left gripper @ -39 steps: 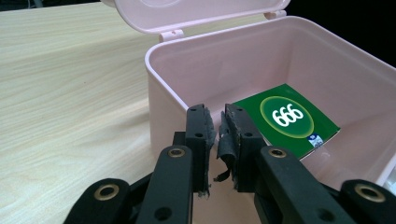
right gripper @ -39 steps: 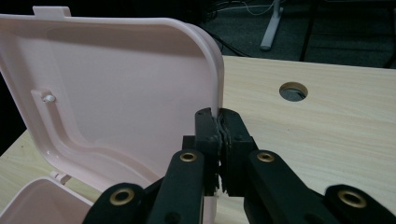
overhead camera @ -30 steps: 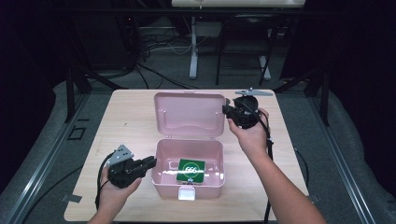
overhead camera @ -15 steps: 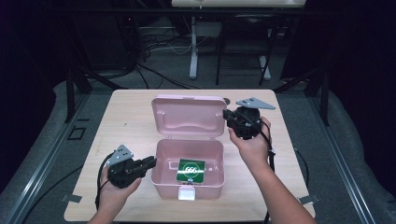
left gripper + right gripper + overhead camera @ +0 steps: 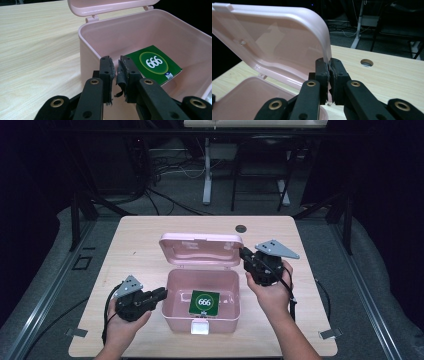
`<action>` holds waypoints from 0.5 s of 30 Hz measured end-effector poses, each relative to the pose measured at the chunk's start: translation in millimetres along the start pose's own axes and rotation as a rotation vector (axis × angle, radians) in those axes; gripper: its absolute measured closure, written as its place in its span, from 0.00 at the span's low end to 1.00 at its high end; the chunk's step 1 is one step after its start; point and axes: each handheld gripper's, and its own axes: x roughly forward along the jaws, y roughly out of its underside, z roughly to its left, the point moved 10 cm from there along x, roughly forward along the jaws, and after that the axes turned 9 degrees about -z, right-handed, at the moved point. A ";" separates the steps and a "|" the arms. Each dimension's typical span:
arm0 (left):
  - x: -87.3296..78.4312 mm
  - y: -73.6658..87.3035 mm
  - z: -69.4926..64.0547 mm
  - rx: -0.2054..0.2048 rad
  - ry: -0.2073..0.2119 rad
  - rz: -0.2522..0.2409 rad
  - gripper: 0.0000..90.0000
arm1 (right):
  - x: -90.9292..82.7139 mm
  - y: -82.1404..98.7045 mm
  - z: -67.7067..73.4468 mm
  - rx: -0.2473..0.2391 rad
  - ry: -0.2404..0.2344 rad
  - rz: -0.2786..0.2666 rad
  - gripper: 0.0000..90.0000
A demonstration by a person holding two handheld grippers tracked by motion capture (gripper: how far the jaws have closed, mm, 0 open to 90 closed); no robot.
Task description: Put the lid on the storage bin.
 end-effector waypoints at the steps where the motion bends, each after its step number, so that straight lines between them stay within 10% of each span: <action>1: 0.0 0.0 0.0 0.000 0.000 0.000 0.89 | 0.0 0.0 0.0 0.000 0.000 0.000 0.95; 15: -0.1 0.0 0.1 -0.001 -0.002 0.001 0.89 | -13.1 8.5 4.8 0.053 -0.014 -0.032 0.94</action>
